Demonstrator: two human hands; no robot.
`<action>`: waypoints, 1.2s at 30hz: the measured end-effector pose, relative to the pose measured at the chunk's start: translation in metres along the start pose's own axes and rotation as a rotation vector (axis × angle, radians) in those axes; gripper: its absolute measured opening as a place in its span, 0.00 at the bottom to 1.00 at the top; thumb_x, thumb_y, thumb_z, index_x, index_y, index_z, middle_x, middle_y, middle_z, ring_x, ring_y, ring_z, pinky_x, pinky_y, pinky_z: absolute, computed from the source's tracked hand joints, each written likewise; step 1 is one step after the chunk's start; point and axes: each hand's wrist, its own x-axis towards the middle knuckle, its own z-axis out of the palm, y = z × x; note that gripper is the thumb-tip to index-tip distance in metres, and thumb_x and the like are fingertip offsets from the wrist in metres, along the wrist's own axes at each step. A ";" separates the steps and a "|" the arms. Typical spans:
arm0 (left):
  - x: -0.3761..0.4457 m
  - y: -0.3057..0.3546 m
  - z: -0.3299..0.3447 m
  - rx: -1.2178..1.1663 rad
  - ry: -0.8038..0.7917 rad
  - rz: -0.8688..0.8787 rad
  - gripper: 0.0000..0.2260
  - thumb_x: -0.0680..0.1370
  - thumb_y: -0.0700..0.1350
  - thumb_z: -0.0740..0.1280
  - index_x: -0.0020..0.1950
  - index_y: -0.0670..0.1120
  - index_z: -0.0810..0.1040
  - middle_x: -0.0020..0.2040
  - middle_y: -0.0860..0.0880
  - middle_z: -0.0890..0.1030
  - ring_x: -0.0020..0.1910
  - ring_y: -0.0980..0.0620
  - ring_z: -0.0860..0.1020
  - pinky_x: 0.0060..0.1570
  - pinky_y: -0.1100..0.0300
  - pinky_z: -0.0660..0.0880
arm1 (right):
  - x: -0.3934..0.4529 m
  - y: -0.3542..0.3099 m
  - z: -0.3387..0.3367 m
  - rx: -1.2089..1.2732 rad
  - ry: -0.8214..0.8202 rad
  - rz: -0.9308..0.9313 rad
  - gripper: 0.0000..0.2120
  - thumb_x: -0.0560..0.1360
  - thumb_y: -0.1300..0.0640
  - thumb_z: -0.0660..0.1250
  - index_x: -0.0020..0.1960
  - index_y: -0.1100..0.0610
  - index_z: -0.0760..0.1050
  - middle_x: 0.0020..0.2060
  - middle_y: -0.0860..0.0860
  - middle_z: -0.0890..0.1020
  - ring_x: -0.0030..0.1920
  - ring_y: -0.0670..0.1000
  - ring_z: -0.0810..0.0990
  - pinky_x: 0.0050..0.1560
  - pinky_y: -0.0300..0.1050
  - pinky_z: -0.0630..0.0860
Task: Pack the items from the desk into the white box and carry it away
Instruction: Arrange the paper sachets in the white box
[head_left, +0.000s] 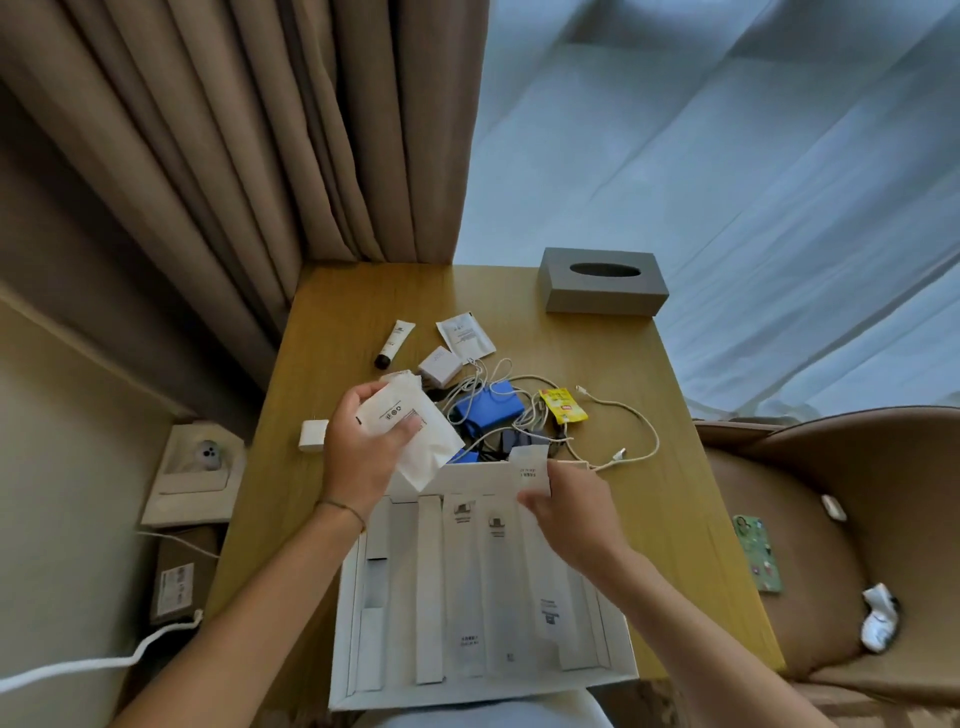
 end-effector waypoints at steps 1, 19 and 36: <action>-0.006 0.000 -0.003 -0.003 -0.014 -0.001 0.21 0.70 0.38 0.78 0.58 0.52 0.77 0.51 0.54 0.82 0.47 0.57 0.81 0.37 0.64 0.80 | -0.003 0.001 0.003 -0.036 0.010 -0.026 0.03 0.76 0.56 0.68 0.49 0.53 0.80 0.47 0.47 0.86 0.46 0.50 0.83 0.44 0.47 0.80; -0.065 -0.036 -0.025 -0.025 -0.131 -0.072 0.23 0.71 0.29 0.72 0.54 0.55 0.78 0.49 0.52 0.83 0.47 0.55 0.82 0.38 0.61 0.79 | 0.007 0.021 0.069 -0.501 -0.060 0.060 0.11 0.74 0.62 0.63 0.54 0.54 0.78 0.44 0.51 0.85 0.41 0.55 0.84 0.34 0.45 0.74; -0.079 -0.039 -0.026 0.127 -0.277 -0.082 0.24 0.69 0.27 0.67 0.56 0.52 0.78 0.48 0.54 0.82 0.46 0.57 0.82 0.40 0.55 0.83 | -0.002 0.035 0.099 -0.773 -0.256 -0.303 0.12 0.76 0.62 0.61 0.56 0.57 0.79 0.49 0.56 0.82 0.47 0.57 0.81 0.42 0.49 0.73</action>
